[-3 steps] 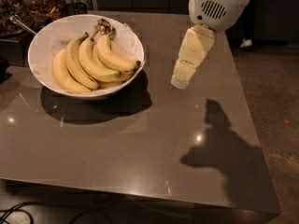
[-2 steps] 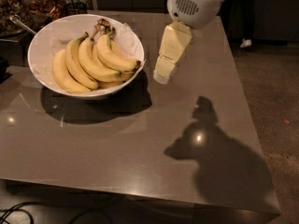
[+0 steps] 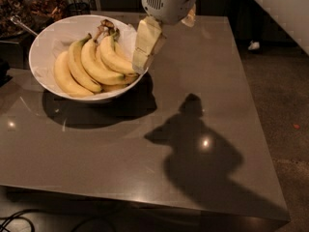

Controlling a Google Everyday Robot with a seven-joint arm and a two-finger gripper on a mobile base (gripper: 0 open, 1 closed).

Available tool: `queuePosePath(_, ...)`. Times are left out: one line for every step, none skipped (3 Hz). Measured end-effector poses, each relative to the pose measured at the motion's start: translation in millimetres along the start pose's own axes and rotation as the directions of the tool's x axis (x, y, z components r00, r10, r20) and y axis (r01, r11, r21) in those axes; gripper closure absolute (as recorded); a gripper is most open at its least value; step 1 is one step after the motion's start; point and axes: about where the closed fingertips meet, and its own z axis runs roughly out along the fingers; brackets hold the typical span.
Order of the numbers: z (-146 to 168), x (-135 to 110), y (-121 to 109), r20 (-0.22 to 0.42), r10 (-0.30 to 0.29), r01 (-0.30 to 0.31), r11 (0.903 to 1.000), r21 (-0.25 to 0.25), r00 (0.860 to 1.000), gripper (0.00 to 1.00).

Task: Pick banana from white bowl

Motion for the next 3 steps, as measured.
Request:
queuePosePath(0.7, -21.4, 0.7, 0.013, 0.032, -0.032, 0.9995, -0.001, 0.999, 0.17)
queuePosePath(1.3, -44.9, 4.5, 0.034, 0.023, -0.023, 0.9996, -0.016, 0.999, 0.21)
queuePosePath(4.1, -73.9, 10.7, 0.054, -0.012, 0.014, 0.9994, -0.031, 0.998, 0.27)
